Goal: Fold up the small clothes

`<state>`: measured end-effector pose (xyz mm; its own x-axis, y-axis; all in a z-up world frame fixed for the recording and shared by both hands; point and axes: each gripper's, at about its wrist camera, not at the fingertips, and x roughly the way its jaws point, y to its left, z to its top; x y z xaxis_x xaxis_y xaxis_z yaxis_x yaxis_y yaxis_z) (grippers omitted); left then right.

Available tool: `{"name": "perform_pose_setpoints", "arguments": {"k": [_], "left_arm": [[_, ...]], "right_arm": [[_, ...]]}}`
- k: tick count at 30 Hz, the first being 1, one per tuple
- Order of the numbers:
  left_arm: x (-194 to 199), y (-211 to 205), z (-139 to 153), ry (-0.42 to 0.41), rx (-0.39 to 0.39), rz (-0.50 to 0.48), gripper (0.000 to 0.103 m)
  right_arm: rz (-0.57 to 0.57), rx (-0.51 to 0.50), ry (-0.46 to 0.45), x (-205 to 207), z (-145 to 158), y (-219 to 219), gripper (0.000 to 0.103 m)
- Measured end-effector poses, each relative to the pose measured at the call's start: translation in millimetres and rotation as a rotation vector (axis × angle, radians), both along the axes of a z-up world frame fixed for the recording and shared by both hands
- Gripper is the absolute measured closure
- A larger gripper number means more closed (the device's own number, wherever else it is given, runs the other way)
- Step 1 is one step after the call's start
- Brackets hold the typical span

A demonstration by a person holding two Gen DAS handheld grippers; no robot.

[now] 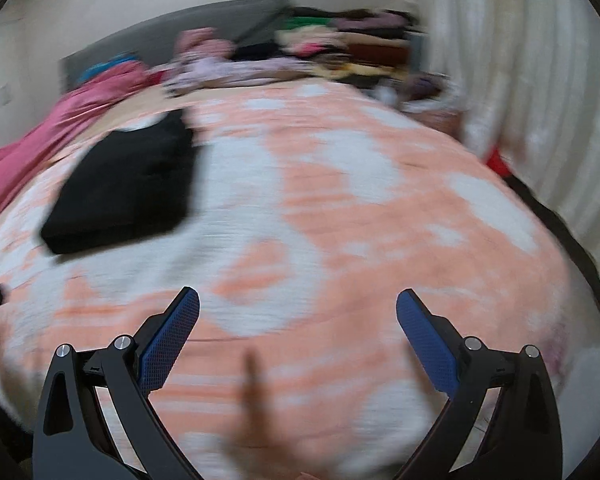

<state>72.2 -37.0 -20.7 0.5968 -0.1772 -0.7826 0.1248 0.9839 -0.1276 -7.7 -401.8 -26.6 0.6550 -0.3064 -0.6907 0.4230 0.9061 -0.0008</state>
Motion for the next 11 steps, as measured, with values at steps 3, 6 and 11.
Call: {"name": "perform_pose_setpoints", "arguments": {"k": [3, 6, 11], "left_arm": [[15, 45, -2, 0.006, -0.016, 0.092, 0.010], [33, 100, -6, 0.042, -0.044, 0.205, 0.010], [67, 217, -17, 0.080, 0.062, 0.472, 0.010]], "right_arm": [[-0.212, -0.008, 0.004, -35, -9, -63, 0.005], [-0.475, -0.055, 0.034, -84, -18, -137, 0.005], [-0.926, -0.089, 0.134, -184, -36, -248, 0.005]]}}
